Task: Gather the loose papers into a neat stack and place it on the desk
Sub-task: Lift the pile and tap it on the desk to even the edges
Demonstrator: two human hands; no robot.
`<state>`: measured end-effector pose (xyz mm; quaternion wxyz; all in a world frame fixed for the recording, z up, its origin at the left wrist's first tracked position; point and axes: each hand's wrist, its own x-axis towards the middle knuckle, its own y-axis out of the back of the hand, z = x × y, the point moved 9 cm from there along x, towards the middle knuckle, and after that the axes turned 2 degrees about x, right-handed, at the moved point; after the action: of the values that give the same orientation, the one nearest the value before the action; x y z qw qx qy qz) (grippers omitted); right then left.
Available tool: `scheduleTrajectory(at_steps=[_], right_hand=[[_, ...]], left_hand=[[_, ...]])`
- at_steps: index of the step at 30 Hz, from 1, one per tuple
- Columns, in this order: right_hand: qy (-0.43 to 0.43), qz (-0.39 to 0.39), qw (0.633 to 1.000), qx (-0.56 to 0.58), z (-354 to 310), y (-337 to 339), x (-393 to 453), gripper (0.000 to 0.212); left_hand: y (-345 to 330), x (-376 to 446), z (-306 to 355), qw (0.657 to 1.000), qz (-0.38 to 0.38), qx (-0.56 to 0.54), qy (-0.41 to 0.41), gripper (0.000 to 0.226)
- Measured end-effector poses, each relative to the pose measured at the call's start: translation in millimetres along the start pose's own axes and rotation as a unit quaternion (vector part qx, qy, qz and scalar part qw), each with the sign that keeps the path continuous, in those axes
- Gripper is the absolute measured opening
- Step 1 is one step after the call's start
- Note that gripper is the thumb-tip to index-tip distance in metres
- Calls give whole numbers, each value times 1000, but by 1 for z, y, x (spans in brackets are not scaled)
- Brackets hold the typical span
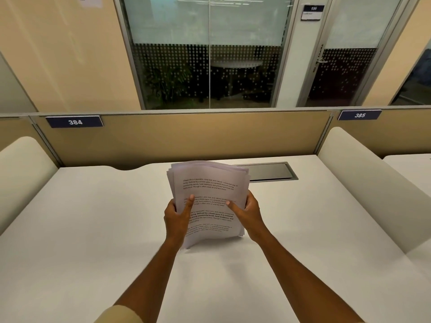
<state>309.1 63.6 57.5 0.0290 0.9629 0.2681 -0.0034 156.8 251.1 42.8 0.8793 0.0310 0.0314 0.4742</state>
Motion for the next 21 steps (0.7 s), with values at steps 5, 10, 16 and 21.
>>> scheduleTrajectory(at_steps=[5,10,16,21], right_hand=[[-4,-4,1000,13,6,-6,3,49],[-14,22,999,18,9,-1,7,32],[20,58,998,10,-6,8,10,26],[65,102,992,20,-35,6,8,36]], left_hand=[[2,5,4,1000,-7,9,-5,52],[-3,6,10,1000,-21,-12,-1,56],[-3,4,26,999,-6,-24,-23,61],[0,1,58,996,68,-2,-58,52]])
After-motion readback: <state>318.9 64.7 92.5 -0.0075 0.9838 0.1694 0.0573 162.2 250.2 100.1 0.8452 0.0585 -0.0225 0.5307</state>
